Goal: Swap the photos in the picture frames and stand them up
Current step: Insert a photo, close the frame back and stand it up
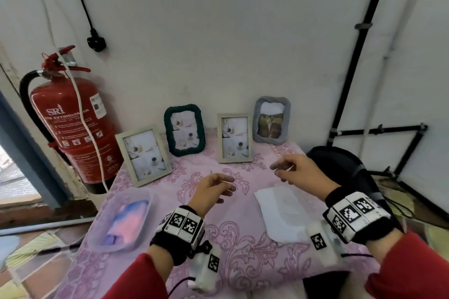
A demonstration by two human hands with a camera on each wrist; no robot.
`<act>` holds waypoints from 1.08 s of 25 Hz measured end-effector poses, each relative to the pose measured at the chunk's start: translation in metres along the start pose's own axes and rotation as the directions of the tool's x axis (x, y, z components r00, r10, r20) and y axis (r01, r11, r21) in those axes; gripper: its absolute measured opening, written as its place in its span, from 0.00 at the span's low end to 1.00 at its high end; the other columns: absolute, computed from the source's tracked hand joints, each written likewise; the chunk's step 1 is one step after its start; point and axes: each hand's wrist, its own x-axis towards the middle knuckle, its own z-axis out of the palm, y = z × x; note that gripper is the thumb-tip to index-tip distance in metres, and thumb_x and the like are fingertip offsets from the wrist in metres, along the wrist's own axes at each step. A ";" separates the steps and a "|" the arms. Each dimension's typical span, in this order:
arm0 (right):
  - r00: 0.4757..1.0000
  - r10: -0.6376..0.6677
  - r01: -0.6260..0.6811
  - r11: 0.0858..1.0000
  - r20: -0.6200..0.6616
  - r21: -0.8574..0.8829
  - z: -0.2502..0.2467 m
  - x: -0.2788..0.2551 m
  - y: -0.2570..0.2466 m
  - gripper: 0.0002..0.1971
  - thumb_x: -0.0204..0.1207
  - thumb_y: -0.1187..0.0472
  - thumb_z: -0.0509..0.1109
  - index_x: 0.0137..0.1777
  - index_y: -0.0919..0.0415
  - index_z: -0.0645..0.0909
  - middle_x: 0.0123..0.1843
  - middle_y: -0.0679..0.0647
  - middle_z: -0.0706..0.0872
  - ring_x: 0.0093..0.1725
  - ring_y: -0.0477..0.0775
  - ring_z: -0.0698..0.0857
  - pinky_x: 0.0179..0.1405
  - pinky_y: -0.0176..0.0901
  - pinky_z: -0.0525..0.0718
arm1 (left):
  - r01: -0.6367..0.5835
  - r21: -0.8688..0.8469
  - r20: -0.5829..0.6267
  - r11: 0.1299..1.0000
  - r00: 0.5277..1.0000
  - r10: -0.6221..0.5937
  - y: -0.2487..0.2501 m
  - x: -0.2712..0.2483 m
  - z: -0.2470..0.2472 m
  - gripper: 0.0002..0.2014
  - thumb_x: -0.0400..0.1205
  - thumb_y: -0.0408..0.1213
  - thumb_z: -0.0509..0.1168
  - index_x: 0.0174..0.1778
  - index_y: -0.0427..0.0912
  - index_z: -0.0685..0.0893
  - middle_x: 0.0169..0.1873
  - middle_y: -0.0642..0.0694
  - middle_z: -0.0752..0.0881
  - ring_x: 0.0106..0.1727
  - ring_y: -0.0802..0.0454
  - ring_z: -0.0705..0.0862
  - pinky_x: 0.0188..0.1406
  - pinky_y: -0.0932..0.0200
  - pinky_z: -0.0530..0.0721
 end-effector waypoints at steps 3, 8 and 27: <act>1.000 0.002 -0.001 1.000 0.018 -0.013 -0.012 -0.015 0.019 0.05 0.72 0.67 0.73 0.44 0.56 0.86 0.41 0.50 0.87 0.36 0.42 0.81 0.39 0.33 0.78 | 0.048 0.002 0.047 0.999 0.998 -0.048 -0.010 0.001 0.021 0.08 0.80 0.27 0.61 0.51 0.40 0.82 0.41 0.45 0.87 0.38 0.54 0.84 0.35 0.64 0.77; 0.996 0.034 -0.032 0.999 0.086 -0.020 -0.022 -0.039 0.048 0.11 0.67 0.53 0.79 0.49 0.52 0.86 0.46 0.49 0.89 0.41 0.42 0.84 0.42 0.25 0.80 | 0.138 -0.015 0.071 0.990 0.988 -0.137 -0.030 0.007 0.050 0.14 0.79 0.23 0.61 0.60 0.33 0.79 0.45 0.38 0.82 0.40 0.51 0.80 0.36 0.61 0.79; 0.969 0.128 -0.009 0.873 0.213 -0.488 -0.003 -0.043 0.098 0.22 0.66 0.49 0.75 0.61 0.43 0.78 0.57 0.41 0.85 0.54 0.43 0.82 0.59 0.41 0.79 | 0.343 -0.325 0.126 0.881 0.939 -0.319 -0.047 0.029 0.098 0.07 0.77 0.19 0.61 0.42 0.34 0.80 0.41 0.35 0.77 0.31 0.50 0.76 0.30 0.61 0.78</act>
